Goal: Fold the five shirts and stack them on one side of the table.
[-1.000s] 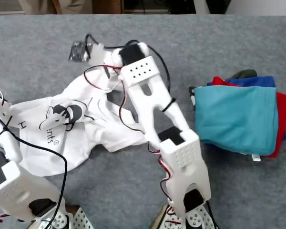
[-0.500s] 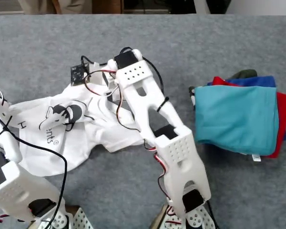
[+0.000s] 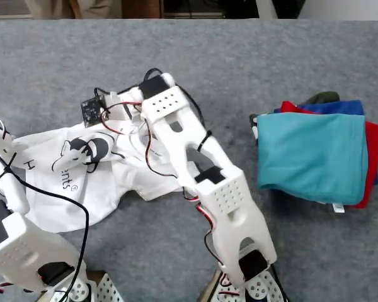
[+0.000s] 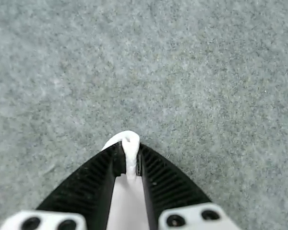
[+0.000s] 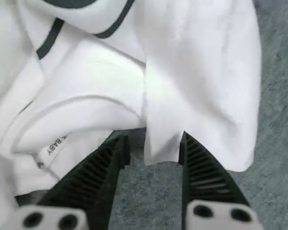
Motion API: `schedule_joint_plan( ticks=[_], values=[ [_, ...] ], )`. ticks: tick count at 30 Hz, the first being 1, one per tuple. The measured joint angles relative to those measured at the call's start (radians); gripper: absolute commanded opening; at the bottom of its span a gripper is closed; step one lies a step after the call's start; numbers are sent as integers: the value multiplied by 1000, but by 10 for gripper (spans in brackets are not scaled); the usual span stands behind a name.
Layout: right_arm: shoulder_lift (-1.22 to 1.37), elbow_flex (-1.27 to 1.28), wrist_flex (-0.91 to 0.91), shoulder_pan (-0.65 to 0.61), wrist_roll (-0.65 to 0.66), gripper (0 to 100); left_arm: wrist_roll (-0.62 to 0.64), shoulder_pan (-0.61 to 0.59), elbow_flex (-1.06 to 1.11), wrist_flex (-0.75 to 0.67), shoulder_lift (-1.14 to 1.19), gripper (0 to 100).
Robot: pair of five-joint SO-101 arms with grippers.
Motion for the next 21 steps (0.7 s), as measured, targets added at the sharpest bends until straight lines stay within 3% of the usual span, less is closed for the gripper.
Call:
schedule_joint_plan(
  ticks=[21],
  values=[
    [46, -34, -14, 49, 0, 181, 0, 0, 0, 0, 0, 19]
  ],
)
